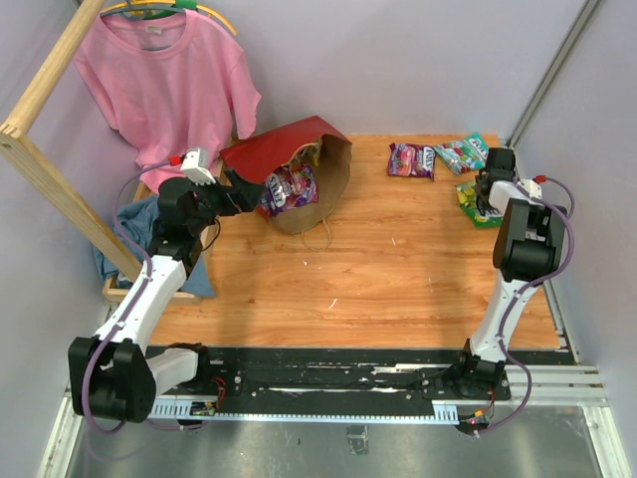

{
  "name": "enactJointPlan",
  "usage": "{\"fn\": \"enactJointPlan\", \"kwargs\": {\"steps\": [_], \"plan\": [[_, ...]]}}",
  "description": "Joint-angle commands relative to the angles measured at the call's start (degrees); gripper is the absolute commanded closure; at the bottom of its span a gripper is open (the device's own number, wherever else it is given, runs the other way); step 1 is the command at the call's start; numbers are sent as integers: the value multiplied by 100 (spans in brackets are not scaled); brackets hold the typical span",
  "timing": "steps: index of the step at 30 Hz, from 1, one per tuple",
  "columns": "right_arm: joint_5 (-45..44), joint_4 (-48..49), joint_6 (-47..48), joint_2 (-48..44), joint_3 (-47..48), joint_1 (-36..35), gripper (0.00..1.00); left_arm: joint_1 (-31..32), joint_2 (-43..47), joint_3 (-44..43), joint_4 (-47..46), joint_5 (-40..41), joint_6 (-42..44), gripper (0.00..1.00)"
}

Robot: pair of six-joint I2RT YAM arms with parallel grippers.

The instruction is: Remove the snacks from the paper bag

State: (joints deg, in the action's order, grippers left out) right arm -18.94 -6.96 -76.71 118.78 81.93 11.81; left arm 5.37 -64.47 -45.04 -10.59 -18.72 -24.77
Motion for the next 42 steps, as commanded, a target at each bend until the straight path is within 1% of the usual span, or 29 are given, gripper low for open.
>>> {"fn": "enactJointPlan", "kwargs": {"steps": [1, 4, 6, 9, 14, 15, 17, 19, 20, 23, 27, 28, 30, 31, 32, 33, 34, 35, 36, 38, 40, 41, 42], "plan": [[-374, -101, -460, 394, 319, 108, 46, -53, -51, -127, -118, -5, 159, 0], [-501, 78, -417, 412, 469, 106, 45, -53, -144, -177, -112, -71, 154, 0], [-512, 295, -407, 309, 368, 103, 44, -53, -163, -198, -118, -79, 148, 0], [-512, 982, -415, -14, -136, 98, 42, -53, -139, -190, -115, -76, 148, 0], [-349, 1493, -293, -482, -621, 77, 36, -53, -93, -172, -86, -63, 155, 0], [-366, 1641, -254, -725, -766, 50, 35, -53, -81, -172, -84, -67, 144, 0], [-417, 1876, -61, -1032, -980, -27, 29, -54, -63, -179, -77, -75, 126, 0], [-390, 2091, 218, -1328, -1139, -104, 15, -53, -47, -186, -81, -83, 104, 0], [-369, 2163, 324, -1476, -1237, -145, 11, -53, -36, -182, -78, -80, 99, 0], [-453, 2106, 773, -2028, -1413, -371, 4, -53, 12, -177, -59, -75, 108, 0], [-1193, 1785, 1644, -2785, -1603, -1103, 0, -53, 79, -163, -31, -61, 97, 0], [-1461, 1763, 1928, -2994, -1693, -1346, 1, -55, 85, -163, -31, -69, 88, 0], [-1547, 1991, 2596, -3430, -2004, -1885, 1, -53, 123, -163, -16, -102, 64, 0], [-1130, 2355, 3074, -3630, -2234, -2088, 2, -53, 149, -156, -8, -102, 53, 0], [-421, 2824, 3729, -3823, -2543, -2245, 2, -53, 175, -148, -3, -100, 38, 0], [265, 3265, 3954, -3978, -2835, -2383, 1, -53, 208, -138, -11, -97, 30, 0], [706, 3546, 4317, -4087, -3053, -2568, 1, -53, 239, -132, -13, -103, 15, 0], [991, 3635, 4615, -4158, -3208, -2803, 1, -53, 256, -121, -20, -122, -5, 0], [1091, 3465, 4920, -4217, -3259, -3081, 1, -53, 283, -120, -28, -143, -30, 0], [603, 2874, 5577, -4305, -3267, -3837, 2, -53, 326, -113, -36, -181, -60, 0], [72, 2770, 6221, -4288, -3431, -4613, 2, -53, 366, -103, -58, -190, -96, 0], [-92, 2768, 6365, -4248, -3542, -5014, 2, -53, 377, -94, -92, -199, -116, 0], [-101, 2795, 6411, -4163, -3596, -5206, 1, -53, 380, -87, -131, -236, -163, 0]]}}
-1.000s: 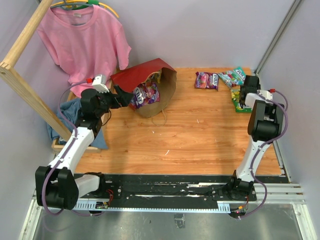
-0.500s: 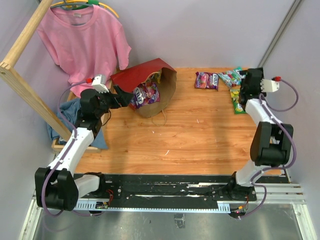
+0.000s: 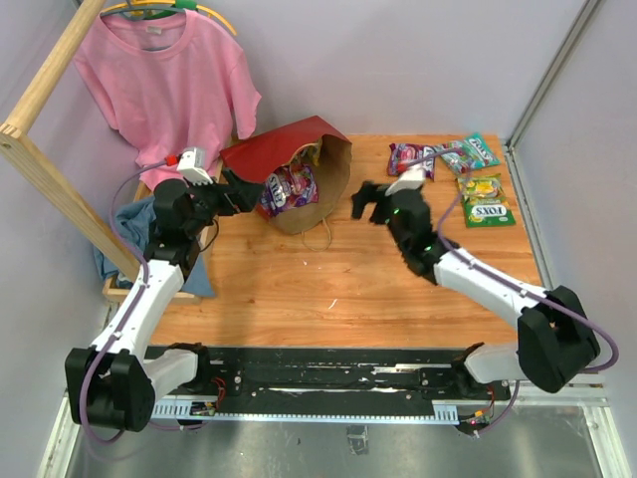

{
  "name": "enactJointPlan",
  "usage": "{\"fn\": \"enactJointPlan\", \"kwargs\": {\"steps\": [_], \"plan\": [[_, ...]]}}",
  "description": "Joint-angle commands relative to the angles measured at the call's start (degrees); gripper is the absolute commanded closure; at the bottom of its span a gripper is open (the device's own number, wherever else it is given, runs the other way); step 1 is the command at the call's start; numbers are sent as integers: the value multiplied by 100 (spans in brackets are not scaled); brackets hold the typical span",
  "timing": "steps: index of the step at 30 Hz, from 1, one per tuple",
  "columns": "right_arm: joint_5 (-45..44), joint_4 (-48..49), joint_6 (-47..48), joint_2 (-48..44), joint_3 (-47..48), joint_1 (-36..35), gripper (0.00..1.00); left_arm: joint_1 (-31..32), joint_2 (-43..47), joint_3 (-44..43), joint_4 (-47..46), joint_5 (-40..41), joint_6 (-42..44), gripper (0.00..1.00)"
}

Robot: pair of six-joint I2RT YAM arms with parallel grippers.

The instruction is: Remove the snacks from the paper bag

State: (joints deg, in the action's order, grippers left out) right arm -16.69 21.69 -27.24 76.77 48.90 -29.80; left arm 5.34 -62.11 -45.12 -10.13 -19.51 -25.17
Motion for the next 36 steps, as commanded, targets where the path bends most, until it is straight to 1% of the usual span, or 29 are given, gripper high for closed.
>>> {"fn": "enactJointPlan", "kwargs": {"steps": [1, 2, 4, 6, 7, 9, 12, 16, 18, 20, 22, 24, 28, 30, 33, 36], "plan": [[-91, 21, 1521, 150, -332, -1146, 1, -51, 131, -65, -241, -206, -173, 0], [235, 119, 1651, 290, -305, -1230, 0, -51, 117, -53, -297, -272, -231, 0], [914, 85, 2028, 598, -49, -1353, 3, -51, 95, -36, -329, -356, -289, 0], [1846, -248, 2380, 887, 378, -1379, 9, -51, 110, -68, -244, -341, -266, 0], [2074, -478, 2473, 1017, 589, -1396, 14, -51, 137, -79, -203, -309, -227, 0], [2249, -757, 2518, 1284, 874, -1411, 20, -51, 203, -76, -174, -240, -161, 0], [2361, -725, 2438, 1696, 1140, -1411, 25, -51, 194, -83, -165, -196, -104, 0], [2371, -803, 2155, 2500, 1861, -1399, 27, -51, 78, -119, -153, -268, -70, 0], [2307, -963, 1869, 2950, 2389, -1366, 30, -51, 47, -112, -163, -289, -77, 0], [1999, -1033, 1465, 3366, 2911, -1320, 28, -51, 55, -115, -137, -302, -61, 0], [1765, -832, 1085, 3795, 3177, -1253, 24, -51, 103, -111, -118, -270, -41, 0], [1709, -499, 700, 4109, 3408, -1146, 23, -51, 139, -118, -112, -269, -33, 0], [1380, -425, -181, 4825, 4051, -907, 18, -51, 168, -99, -116, -302, -41, 0], [1095, -56, -569, 5050, 4124, -842, 17, -51, 177, -85, -113, -283, -30, 0], [750, 499, -808, 5341, 4220, -815, 17, -51, 184, -85, -105, -273, -16, 0], [617, 774, -1014, 5673, 4582, -816, 20, -51, 174, -94, -112, -290, -16, 0]]}}
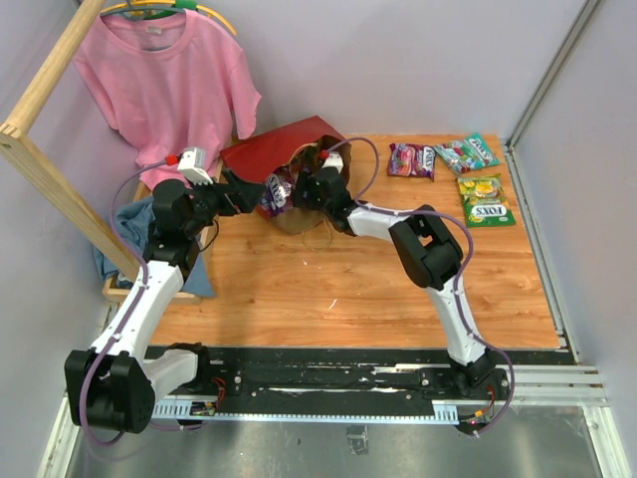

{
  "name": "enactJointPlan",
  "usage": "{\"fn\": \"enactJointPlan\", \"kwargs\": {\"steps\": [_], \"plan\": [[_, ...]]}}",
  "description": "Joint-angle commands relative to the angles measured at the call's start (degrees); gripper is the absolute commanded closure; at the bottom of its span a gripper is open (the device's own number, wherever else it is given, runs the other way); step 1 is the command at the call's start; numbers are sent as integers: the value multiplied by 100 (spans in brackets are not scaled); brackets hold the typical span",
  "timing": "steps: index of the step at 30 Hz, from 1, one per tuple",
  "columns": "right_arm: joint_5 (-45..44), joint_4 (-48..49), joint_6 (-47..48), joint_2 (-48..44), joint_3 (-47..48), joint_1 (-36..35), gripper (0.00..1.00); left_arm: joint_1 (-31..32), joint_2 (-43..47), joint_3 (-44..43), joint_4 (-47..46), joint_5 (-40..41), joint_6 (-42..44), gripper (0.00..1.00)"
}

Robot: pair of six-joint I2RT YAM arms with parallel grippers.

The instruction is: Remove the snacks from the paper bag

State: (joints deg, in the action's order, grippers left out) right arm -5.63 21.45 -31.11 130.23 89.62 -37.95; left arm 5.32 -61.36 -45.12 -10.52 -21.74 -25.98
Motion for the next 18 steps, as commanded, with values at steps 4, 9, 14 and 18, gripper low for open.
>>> {"fn": "enactJointPlan", "kwargs": {"steps": [4, 9, 14, 18], "plan": [[-574, 790, -792, 807, 1139, 6, 26, -53, 81, -99, -47, -53, 77, 0], [-505, 523, -809, 1191, 1846, 4, 40, -53, 76, -93, -44, -48, 88, 0], [-335, 526, -811, 1230, 1904, 10, 67, -49, 62, -93, -60, -50, 77, 0], [-199, 547, -782, 1051, 1663, 8, 99, -49, 55, -78, -46, -42, 80, 0]]}}
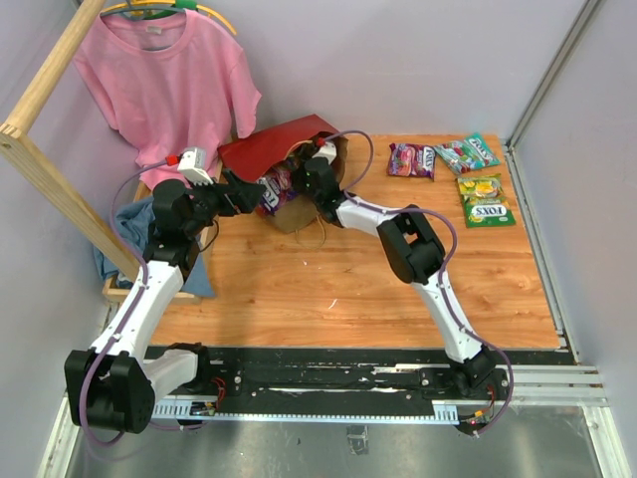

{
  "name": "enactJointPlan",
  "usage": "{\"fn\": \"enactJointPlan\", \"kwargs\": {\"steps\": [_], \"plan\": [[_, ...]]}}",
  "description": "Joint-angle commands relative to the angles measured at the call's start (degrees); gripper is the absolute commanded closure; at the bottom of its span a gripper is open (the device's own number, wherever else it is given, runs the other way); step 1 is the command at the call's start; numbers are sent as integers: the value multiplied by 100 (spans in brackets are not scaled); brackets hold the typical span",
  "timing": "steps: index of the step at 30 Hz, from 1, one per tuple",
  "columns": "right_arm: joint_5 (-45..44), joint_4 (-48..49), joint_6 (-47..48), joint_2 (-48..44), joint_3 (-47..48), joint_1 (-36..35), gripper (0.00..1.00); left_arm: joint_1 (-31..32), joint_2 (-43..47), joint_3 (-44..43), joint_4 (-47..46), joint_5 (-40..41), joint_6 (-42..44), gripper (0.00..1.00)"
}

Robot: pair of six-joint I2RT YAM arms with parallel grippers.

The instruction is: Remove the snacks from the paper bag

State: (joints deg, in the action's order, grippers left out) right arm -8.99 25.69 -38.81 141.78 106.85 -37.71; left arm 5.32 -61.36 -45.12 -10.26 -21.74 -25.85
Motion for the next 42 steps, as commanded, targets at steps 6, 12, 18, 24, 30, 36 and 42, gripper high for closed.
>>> {"fn": "enactJointPlan", "kwargs": {"steps": [6, 12, 18, 24, 30, 36, 42], "plan": [[316, 485, 62, -829, -887, -36, 99, -49, 65, -76, -72, -27, 61, 0], [-135, 335, 418, -1289, -1305, -69, 74, -53, 63, -67, -85, -34, 39, 0], [65, -372, 234, -785, -472, 73, 29, -49, 99, -75, -26, 33, 88, 0], [-404, -1508, 356, -405, 417, 83, 24, -49, 97, -93, 43, 139, 167, 0], [-500, -1847, 375, -307, 494, 140, 23, -49, 44, -102, 24, 133, 166, 0], [-364, -2106, 143, -152, 475, 150, 23, -49, 55, -102, 34, 126, 160, 0], [-116, -1885, -310, -131, 38, 142, 23, -49, 65, -102, 53, 125, 167, 0]]}}
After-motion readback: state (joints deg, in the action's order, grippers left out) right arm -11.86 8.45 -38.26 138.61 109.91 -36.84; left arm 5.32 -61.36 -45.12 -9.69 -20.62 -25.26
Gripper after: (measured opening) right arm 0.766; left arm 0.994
